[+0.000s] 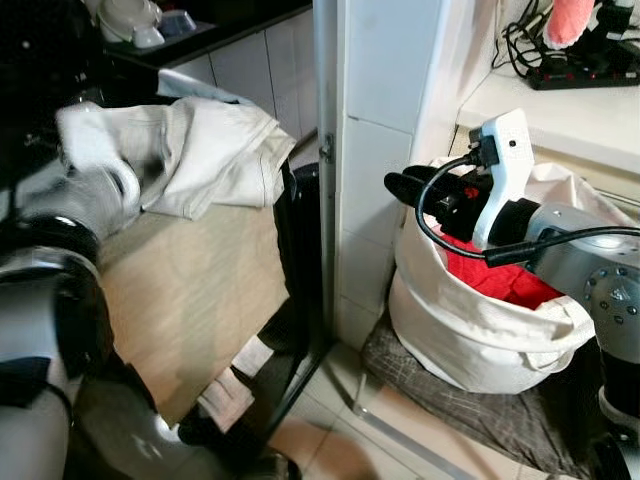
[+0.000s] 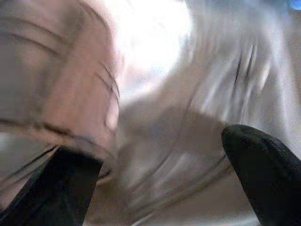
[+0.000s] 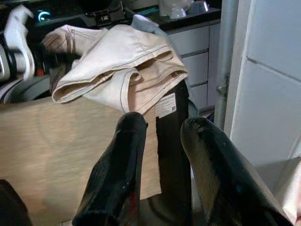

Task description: Clothes washing

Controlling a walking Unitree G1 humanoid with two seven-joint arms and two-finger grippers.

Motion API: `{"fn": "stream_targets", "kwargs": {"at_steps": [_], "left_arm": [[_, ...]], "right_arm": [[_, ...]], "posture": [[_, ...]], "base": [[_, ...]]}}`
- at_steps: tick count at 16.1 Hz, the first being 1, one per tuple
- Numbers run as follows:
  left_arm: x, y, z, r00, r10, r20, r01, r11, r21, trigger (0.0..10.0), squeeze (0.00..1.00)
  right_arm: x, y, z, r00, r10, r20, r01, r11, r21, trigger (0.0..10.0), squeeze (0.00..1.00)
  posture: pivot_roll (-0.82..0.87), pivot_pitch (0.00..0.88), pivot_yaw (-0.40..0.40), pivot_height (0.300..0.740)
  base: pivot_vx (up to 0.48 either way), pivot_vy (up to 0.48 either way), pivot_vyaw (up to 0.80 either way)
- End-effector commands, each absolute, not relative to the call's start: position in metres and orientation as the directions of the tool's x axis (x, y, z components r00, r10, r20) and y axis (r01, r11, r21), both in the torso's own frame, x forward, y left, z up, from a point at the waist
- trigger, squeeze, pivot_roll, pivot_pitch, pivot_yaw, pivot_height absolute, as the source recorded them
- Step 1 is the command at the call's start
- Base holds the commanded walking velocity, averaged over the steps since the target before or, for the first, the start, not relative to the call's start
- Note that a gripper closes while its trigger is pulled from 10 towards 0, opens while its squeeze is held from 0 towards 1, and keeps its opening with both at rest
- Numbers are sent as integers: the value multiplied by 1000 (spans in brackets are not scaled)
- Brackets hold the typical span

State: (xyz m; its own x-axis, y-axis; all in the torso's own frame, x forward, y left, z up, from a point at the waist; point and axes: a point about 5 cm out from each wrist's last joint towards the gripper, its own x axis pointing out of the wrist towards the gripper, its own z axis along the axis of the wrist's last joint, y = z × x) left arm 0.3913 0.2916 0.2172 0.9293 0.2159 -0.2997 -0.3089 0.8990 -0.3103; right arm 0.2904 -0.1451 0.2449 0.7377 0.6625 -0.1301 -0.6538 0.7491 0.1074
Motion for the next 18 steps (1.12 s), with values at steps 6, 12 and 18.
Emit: {"fn": "stream_targets", "kwargs": {"at_steps": [6,12,18], "left_arm": [[358,267,261,992,95,-88,-77,978,193,10000,0],[355,245,309,990,141,30,-134,823,552,10000,0],[305,279,187,785,193,-589,242,779,578,10000,0]], "right_arm": [[294,-141,249,711,692,-124,-680,722,130,10000,0],[292,-141,248,719,685,-117,-671,728,140,10000,0],[285,-143,242,725,677,-127,-660,736,154,10000,0]], "posture": [[10,0,22,740],[-13,0,45,740],[-9,0,46,740]], "base": [[0,0,0],[0,0,0],[0,0,0]]}}
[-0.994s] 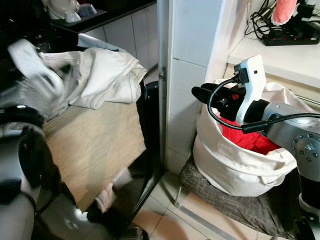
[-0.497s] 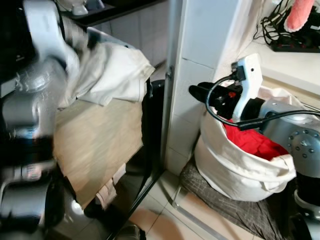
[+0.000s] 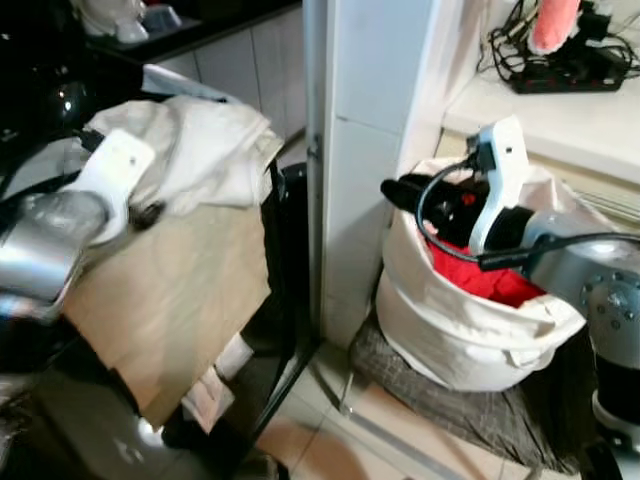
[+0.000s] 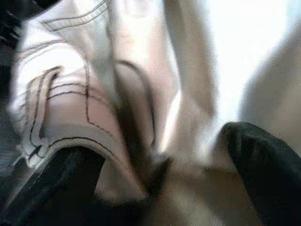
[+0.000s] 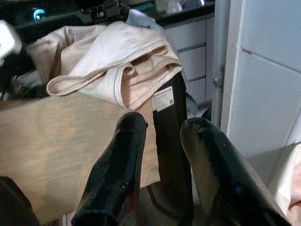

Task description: Clothes washing

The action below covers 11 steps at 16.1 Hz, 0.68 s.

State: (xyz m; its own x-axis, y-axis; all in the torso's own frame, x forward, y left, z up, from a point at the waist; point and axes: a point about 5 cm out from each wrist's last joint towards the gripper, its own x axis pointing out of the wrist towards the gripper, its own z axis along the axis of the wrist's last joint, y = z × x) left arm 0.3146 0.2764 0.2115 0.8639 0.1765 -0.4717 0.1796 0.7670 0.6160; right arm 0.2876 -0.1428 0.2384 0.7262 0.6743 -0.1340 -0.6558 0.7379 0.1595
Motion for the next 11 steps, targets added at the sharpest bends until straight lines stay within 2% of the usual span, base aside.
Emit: {"fn": "stream_targets", "kwargs": {"at_steps": [1,2,3,4,5,6,7,8,9,10,11], "left_arm": [[305,279,187,785,193,-589,242,779,578,10000,0],[294,278,192,771,139,-621,187,883,431,10000,0],[288,283,198,766,169,-620,187,864,467,10000,0],[291,268,218,844,23,-535,191,920,342,10000,0],[292,251,239,901,-135,-412,237,949,207,10000,0],[295,235,261,941,-269,-207,286,956,58,10000,0],[297,230,283,964,-263,27,264,964,-42,10000,0],[299,228,300,957,-229,179,250,962,-109,10000,0],[302,228,306,975,-164,153,180,979,-99,10000,0],[308,233,298,999,33,-4,-27,878,479,10000,0],[308,236,292,996,82,-22,-48,753,656,10000,0]], "right_arm": [[285,-143,242,725,677,-127,-660,736,154,10000,0],[286,-142,241,719,682,-133,-664,731,157,10000,0],[286,-142,241,715,685,-137,-667,728,156,10000,0],[287,-141,241,708,693,-137,-674,721,161,10000,0],[288,-141,242,704,698,-135,-678,716,166,10000,0],[289,-140,243,700,702,-129,-680,711,177,10000,0],[291,-138,244,696,709,-113,-683,702,201,10000,0],[293,-137,246,694,713,-101,-684,697,216,10000,0],[294,-135,245,691,715,-106,-687,695,210,10000,0],[294,-133,245,689,717,-108,-690,694,206,10000,0],[294,-133,245,688,718,-107,-691,693,206,10000,0]], "posture": [[-9,0,46,740],[4,0,29,740],[12,0,21,740],[23,0,8,740],[34,0,-2,740],[47,0,-12,740],[49,0,-17,740],[54,0,-22,740],[56,0,-19,740],[60,0,-16,740],[58,0,-14,740]], "base": [[0,0,0],[0,0,0],[0,0,0],[0,0,0],[0,0,0],[0,0,0],[0,0,0],[0,0,0],[0,0,0],[0,0,0],[0,0,0]]}}
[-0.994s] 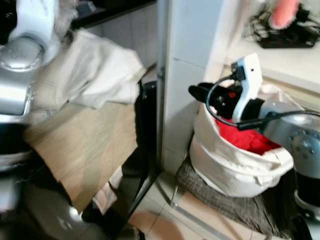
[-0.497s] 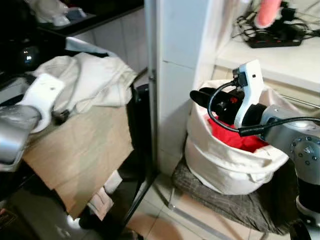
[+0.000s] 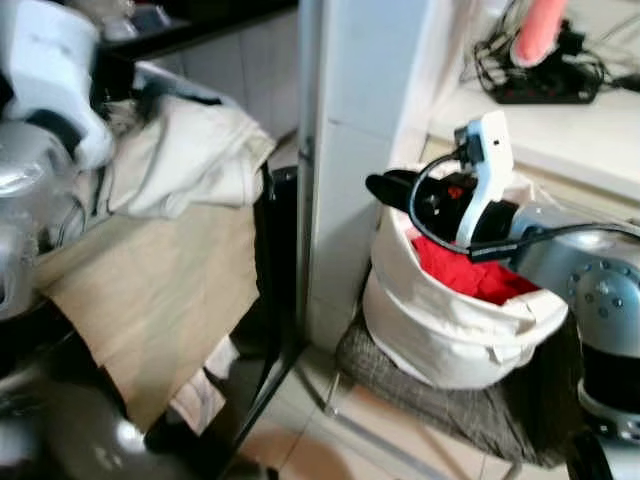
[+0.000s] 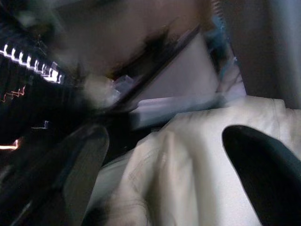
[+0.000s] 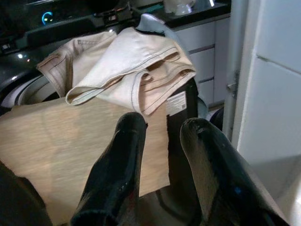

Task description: Clothes washing

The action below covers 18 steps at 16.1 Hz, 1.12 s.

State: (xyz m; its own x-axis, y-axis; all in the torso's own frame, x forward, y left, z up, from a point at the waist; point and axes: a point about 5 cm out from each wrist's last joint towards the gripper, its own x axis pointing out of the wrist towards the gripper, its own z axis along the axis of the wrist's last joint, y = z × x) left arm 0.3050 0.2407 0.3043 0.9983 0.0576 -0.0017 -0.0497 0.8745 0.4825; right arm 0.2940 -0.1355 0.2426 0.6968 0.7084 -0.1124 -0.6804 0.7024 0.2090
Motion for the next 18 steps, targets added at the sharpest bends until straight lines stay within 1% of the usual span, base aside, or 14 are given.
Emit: {"fn": "stream_targets", "kwargs": {"at_steps": [1,2,3,4,5,6,7,10,12,13,15,16,17,18], "left_arm": [[310,223,296,997,-38,-61,53,957,284,10000,0],[312,206,308,979,-194,58,186,976,115,10000,0],[318,193,302,961,-271,57,248,933,260,10000,0],[327,177,293,935,-349,69,339,933,119,10000,0],[330,173,291,927,-370,65,363,927,94,10000,0],[334,162,290,900,-430,71,422,901,98,10000,0],[346,150,278,873,-487,25,482,869,110,10000,0],[377,136,234,854,-503,-136,517,850,99,10000,0],[399,134,208,891,-396,-222,416,908,53,10000,0],[404,140,200,912,-316,-261,355,928,114,10000,0],[410,165,200,959,-115,-258,161,973,163,10000,0],[412,191,206,972,30,-234,19,978,206,10000,0],[412,210,210,964,137,-230,-86,972,220,10000,0],[411,224,212,952,210,-225,-138,945,297,10000,0]], "right_arm": [[294,-133,245,689,717,-105,-691,694,205,10000,0],[293,-134,244,696,711,-103,-683,699,212,10000,0],[293,-135,243,704,703,-104,-674,707,215,10000,0],[293,-134,242,708,699,-106,-670,711,214,10000,0],[293,-134,242,709,697,-108,-669,713,207,10000,0],[291,-133,242,706,699,-112,-674,712,194,10000,0],[286,-134,241,692,711,-124,-694,703,157,10000,0],[279,-135,241,668,731,-141,-720,682,127,10000,0],[275,-137,242,674,725,-142,-715,689,120,10000,0],[272,-139,242,686,714,-144,-705,700,113,10000,0],[270,-142,243,703,697,-142,-690,717,101,10000,0],[268,-145,244,714,686,-140,-680,727,93,10000,0],[267,-147,244,720,679,-141,-674,734,89,10000,0],[267,-149,244,726,672,-144,-668,740,85,10000,0]], "posture": [[53,0,-6,740],[55,0,0,740],[55,0,7,740],[39,0,17,740],[29,0,27,740],[17,0,36,740],[-2,0,48,740],[-34,0,58,740],[-67,0,74,740],[-97,0,98,740],[-121,0,122,740],[-128,0,130,740],[-129,0,131,740],[-128,0,130,740]], "base": [[0,0,0],[0,0,0],[0,0,0],[0,0,0],[0,0,0],[0,0,0],[0,0,0],[0,0,0],[0,0,0],[0,0,0],[0,0,0],[0,0,0],[0,0,0],[0,0,0]]}}
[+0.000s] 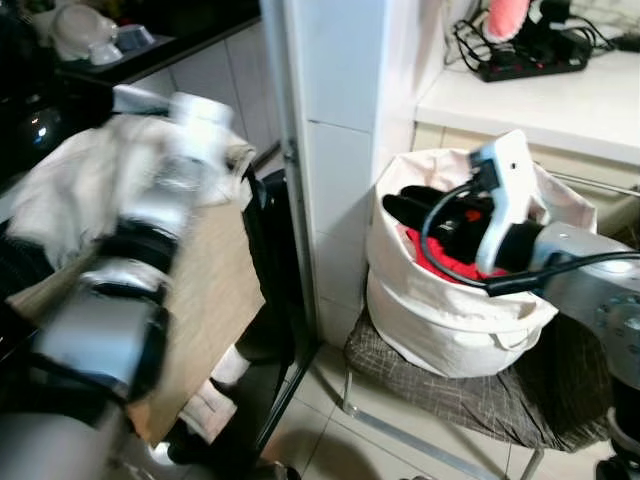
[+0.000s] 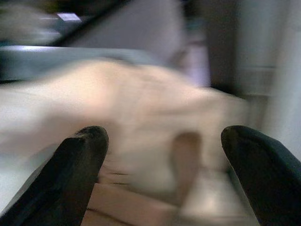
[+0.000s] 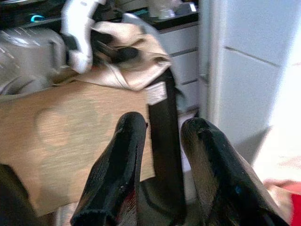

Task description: Clothes washing

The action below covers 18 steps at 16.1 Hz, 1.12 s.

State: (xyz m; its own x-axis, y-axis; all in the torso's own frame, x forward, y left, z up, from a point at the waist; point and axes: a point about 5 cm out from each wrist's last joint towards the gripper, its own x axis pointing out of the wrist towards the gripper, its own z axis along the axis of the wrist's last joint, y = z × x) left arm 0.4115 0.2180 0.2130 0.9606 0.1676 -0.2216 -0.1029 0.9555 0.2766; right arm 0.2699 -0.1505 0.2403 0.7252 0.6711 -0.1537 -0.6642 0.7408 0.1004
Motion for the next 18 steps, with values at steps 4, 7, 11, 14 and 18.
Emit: {"fn": "stream_targets", "kwargs": {"at_steps": [4,7,11,14,18], "left_arm": [[404,270,253,842,535,67,-519,771,371,10000,0],[393,294,280,698,659,281,-698,539,471,10000,0],[406,266,296,831,492,260,-552,787,276,10000,0],[424,197,271,995,52,88,-58,996,73,10000,0],[419,148,253,958,-259,121,254,966,55,10000,0]], "right_arm": [[271,-151,248,736,664,-136,-661,747,69,10000,0],[274,-150,252,739,661,-131,-660,749,58,10000,0],[274,-151,252,747,652,-127,-650,757,64,10000,0],[275,-148,249,742,657,-132,-653,753,80,10000,0],[289,-168,233,887,425,-179,-434,901,-11,10000,0]], "posture": [[-119,0,118,740],[-118,0,116,740],[-109,0,110,740],[-113,0,118,740],[-131,0,136,740]], "base": [[0,0,0],[0,0,0],[0,0,0],[0,0,0],[0,0,0]]}}
